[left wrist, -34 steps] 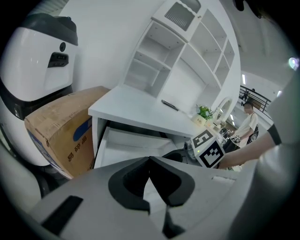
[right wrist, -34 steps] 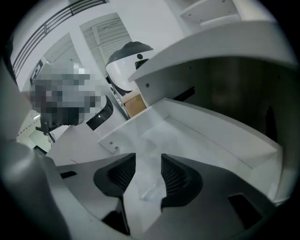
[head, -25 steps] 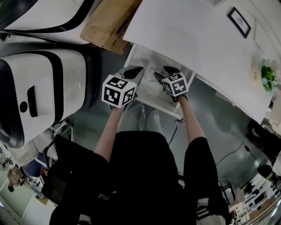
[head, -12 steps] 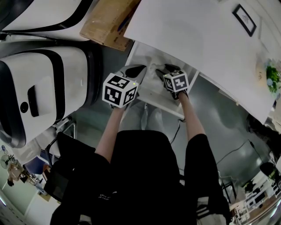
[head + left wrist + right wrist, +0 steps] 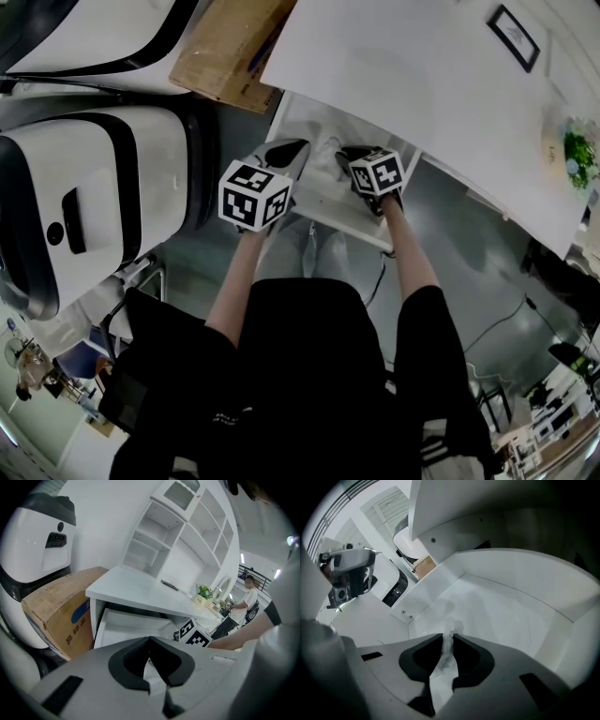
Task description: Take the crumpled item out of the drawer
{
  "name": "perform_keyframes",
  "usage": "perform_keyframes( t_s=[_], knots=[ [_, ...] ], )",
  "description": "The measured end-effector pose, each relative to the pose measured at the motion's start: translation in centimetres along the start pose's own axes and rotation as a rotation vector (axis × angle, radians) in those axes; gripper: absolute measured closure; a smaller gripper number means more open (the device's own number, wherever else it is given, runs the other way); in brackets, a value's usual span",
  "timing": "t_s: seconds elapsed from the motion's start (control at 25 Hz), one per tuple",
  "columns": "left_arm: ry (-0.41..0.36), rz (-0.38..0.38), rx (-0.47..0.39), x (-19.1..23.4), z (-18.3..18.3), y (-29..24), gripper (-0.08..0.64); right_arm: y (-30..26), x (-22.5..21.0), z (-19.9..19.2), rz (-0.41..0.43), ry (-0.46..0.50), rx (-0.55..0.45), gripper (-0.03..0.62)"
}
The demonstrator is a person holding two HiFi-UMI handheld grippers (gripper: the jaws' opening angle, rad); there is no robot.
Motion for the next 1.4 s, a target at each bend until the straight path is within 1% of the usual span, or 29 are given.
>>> perform_keyframes(
  t_s=[0.16,0.28,0.4,0.52,0.68,0.88,1.08,1.28,1.4],
  knots=[
    [-0.008,-0.004,-0.018,-0.4,0.1,0.2,0.563,1.6,0.2,0.6,-0.001,0.006,-0.036,0.536],
    [-0.021,-0.025,-0.038,-0.7,0.4,0.6,0.562,2.6,0.5,0.9,0.000,0.006,-0.070,0.537],
    [-0.037,-0.034,-0.058,-1.2,0.8,1.2,0.563,4.2,1.2,1.4,-0.018,0.017,-0.109,0.537],
    [-0.044,-0.027,-0.083,-1.7,1.1,2.0,0.563,6.4,2.2,1.8,-0.040,0.019,-0.177,0.537],
    [-0.060,-0.046,-0.124,-2.3,1.3,3.6,0.563,9.0,3.6,1.8,-0.061,0.021,-0.255,0.537],
    [-0.081,-0.049,-0.152,-3.0,1.7,5.4,0.563,11.7,5.6,1.6,-0.074,0.036,-0.331,0.537],
    [-0.088,-0.058,-0.188,-4.1,2.0,7.0,0.563,14.7,7.3,1.6,-0.093,0.047,-0.417,0.537],
    [-0.113,-0.070,-0.222,-5.1,2.3,8.6,0.562,18.4,9.0,1.8,-0.108,0.028,-0.542,0.537],
    [-0.133,-0.070,-0.238,-5.8,2.6,9.3,0.563,20.2,10.2,2.0,-0.113,0.030,-0.600,0.537]
  ],
)
Point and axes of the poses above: the fingertips, and each gripper's own axes: y backward along the fingers, x to its left, z out of its top, the point moved 9 cm from there along y, backward along the fingers, and after that the axes turned 3 degrees about z, right-handed, at the moved point
